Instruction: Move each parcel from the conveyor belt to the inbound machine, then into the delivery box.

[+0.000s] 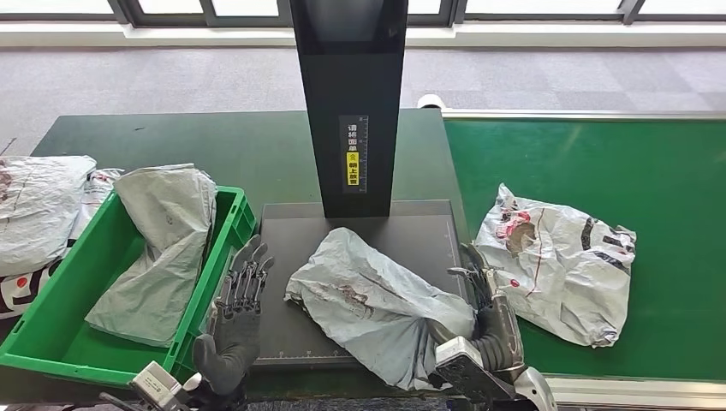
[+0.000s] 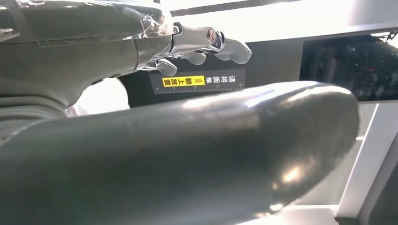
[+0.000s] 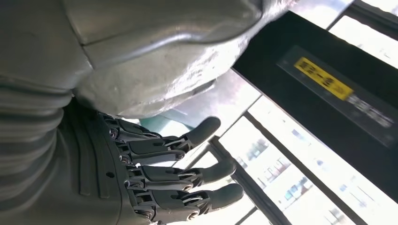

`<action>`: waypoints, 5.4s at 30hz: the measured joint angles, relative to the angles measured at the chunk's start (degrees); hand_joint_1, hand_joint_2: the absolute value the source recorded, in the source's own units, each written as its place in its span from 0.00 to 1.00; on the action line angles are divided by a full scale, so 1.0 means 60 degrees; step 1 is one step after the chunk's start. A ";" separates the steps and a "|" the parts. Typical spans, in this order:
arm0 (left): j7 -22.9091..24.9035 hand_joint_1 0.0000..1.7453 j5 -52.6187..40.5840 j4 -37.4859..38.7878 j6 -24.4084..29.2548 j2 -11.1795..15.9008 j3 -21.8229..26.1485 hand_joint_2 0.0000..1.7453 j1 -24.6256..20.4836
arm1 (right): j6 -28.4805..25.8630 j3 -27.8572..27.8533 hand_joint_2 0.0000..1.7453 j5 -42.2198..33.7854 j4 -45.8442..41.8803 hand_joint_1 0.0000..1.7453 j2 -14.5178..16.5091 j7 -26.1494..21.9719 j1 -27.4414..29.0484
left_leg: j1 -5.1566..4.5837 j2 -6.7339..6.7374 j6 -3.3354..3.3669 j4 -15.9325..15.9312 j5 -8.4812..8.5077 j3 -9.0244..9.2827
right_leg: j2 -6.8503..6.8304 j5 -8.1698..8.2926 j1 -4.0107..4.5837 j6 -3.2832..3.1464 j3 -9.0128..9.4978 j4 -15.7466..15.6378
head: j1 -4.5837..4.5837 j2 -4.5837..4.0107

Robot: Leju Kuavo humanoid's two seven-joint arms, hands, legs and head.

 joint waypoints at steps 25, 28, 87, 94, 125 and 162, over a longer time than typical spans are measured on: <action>0.1063 0.00 -0.1098 -0.0085 0.1720 -0.0417 0.0000 0.00 0.0051 | -0.0013 0.0075 1.00 -0.0114 -0.1072 0.00 -0.0048 0.0197 0.0282 | 0.0000 0.0000 0.0000 0.0000 0.0000 0.0002 | 0.0001 0.0001 0.0000 0.0000 0.0004 -0.0001 | -0.0001 0.0000; 0.1083 0.00 -0.1121 -0.0082 0.1820 -0.0414 0.0000 0.00 0.0041 | -0.0006 -0.0004 1.00 -0.0110 -0.1054 0.00 -0.0048 0.0242 0.0258 | 0.0000 0.0000 0.0000 0.0000 0.0000 0.0002 | 0.0000 0.0001 0.0000 0.0000 0.0004 -0.0001 | -0.0001 0.0000; 0.1806 0.00 -0.7168 0.7233 0.1689 -0.0593 -0.2368 1.00 -0.3011 | 0.2344 0.0133 1.00 -0.3309 -0.2247 0.00 -0.0132 -0.3111 -0.0405 | -0.0002 -0.0004 0.0003 0.0002 0.0003 0.0008 | -0.0001 0.0007 -0.0002 0.0005 0.0015 -0.0001 | 0.0001 0.0000; 0.1792 0.00 -0.7184 0.7382 0.1635 -0.0675 -0.2397 1.00 -0.3131 | 0.2369 0.0141 1.00 -0.3300 -0.2211 0.00 -0.0132 -0.3110 -0.0537 | -0.0003 -0.0004 0.0005 0.0002 0.0004 0.0009 | -0.0001 0.0008 -0.0003 0.0006 0.0017 -0.0001 | 0.0001 0.0000; 0.0945 1.00 -0.6002 0.5961 0.4209 -0.0490 -0.2375 1.00 -0.2593 | 0.2242 0.0134 1.00 -0.3513 -0.2210 0.00 -0.0150 -0.3117 -0.0032 | -0.0001 -0.0005 0.0000 0.0002 0.0000 0.0000 | 0.0000 0.0001 0.0000 0.0001 0.0003 0.0001 | 0.0001 0.0000; -0.0091 1.00 -0.4552 0.2813 0.6797 -0.0187 -0.1146 1.00 -0.1424 | 0.2219 0.0039 1.00 -0.3298 -0.2367 0.00 -0.0071 -0.3127 0.0286 | 0.0004 -0.0001 0.0000 0.0001 0.0002 -0.0006 | 0.0001 0.0004 0.0003 0.0000 -0.0001 0.0007 | 0.0004 0.0000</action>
